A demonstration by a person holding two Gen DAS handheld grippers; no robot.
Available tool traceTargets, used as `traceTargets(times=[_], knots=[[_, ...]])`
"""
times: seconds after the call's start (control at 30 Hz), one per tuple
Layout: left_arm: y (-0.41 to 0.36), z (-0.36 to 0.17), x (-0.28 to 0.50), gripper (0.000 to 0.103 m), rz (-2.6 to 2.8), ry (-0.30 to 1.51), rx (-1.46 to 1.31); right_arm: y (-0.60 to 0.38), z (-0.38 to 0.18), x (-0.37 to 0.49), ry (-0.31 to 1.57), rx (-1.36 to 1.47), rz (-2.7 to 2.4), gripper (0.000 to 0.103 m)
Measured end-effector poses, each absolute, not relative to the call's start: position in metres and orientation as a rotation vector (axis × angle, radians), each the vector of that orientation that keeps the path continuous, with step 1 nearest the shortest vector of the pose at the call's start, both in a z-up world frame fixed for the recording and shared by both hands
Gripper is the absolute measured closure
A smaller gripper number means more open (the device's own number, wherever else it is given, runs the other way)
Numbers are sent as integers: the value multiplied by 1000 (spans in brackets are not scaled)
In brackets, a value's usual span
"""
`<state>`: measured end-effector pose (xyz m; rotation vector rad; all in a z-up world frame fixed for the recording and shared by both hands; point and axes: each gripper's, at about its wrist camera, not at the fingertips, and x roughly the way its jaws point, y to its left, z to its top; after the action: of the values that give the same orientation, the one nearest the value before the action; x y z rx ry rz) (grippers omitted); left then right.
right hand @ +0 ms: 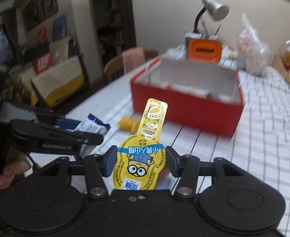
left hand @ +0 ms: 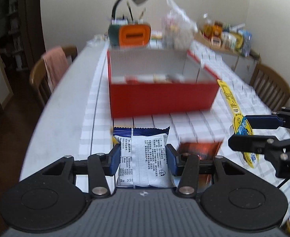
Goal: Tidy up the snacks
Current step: 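Carry the white packet and yellow pack into the red box and open both grippers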
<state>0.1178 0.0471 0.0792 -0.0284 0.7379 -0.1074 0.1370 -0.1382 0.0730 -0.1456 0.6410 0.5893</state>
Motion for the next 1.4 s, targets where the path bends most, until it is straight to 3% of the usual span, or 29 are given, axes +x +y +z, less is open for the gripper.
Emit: traceTargets(times=[0.27, 0.5, 0.93, 1.4], knots=[[37, 130, 164, 56, -53, 610, -25, -159, 122, 189, 510, -82, 504, 51], [19, 140, 211, 56, -35, 576, -8, -168, 137, 253, 488, -70, 439, 51], [13, 99, 311, 56, 29, 671, -19, -170, 102, 345, 597, -132, 383, 51], [4, 48, 359, 56, 64, 800, 63, -131, 39, 391, 769, -231, 401, 51]])
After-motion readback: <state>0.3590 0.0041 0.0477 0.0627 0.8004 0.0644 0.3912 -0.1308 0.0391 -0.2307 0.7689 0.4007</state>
